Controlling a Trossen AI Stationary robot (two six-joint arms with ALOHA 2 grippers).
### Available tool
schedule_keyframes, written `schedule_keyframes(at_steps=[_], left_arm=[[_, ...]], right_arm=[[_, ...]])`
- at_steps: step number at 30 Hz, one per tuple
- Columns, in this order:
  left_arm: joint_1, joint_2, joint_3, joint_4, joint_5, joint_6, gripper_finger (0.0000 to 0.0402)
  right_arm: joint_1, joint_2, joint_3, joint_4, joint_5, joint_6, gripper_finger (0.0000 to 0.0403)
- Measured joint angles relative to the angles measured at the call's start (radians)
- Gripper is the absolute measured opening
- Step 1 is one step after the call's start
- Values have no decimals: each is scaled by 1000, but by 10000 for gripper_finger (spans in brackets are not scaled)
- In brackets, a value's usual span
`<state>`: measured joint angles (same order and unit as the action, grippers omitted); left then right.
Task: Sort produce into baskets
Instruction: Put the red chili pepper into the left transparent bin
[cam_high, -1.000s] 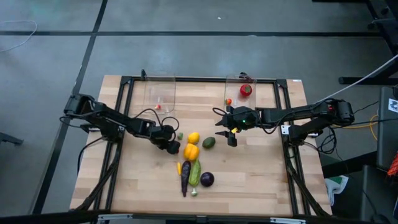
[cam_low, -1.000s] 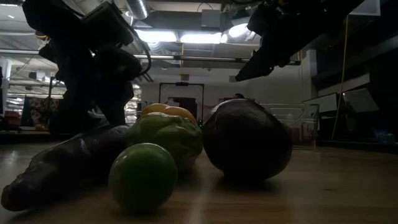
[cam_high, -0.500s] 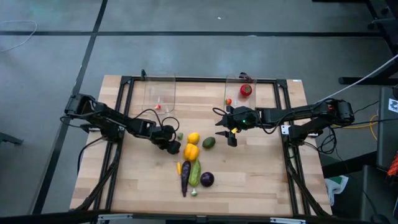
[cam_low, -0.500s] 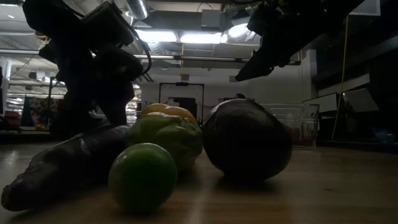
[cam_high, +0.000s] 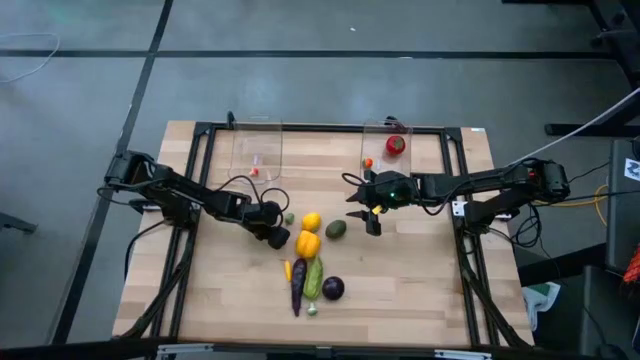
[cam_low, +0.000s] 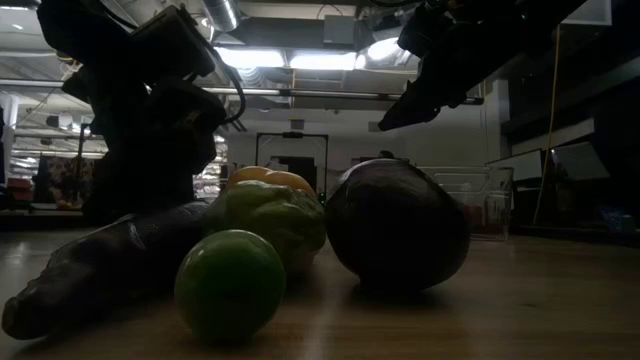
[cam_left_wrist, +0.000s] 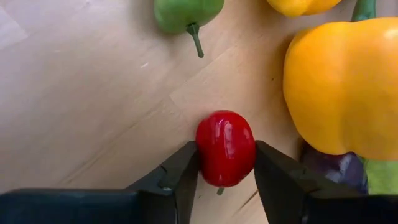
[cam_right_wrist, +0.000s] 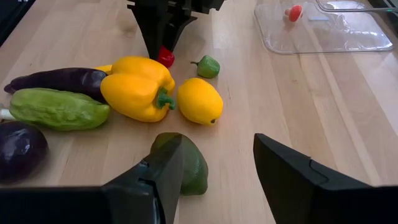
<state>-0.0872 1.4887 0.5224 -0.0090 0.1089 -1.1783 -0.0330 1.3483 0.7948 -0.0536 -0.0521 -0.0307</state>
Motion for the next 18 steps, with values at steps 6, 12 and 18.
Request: schedule_keyframes(at_steps=[6, 12, 18], left_arm=[[2, 1, -1, 9, 16, 1, 139], [26, 5, -4, 63, 99, 1, 142], [71, 4, -4, 79, 232, 1, 142]], right_arm=[[0, 0, 0, 0, 0, 0, 193], [0, 0, 0, 0, 0, 0, 193], [0, 0, 0, 0, 0, 0, 193]])
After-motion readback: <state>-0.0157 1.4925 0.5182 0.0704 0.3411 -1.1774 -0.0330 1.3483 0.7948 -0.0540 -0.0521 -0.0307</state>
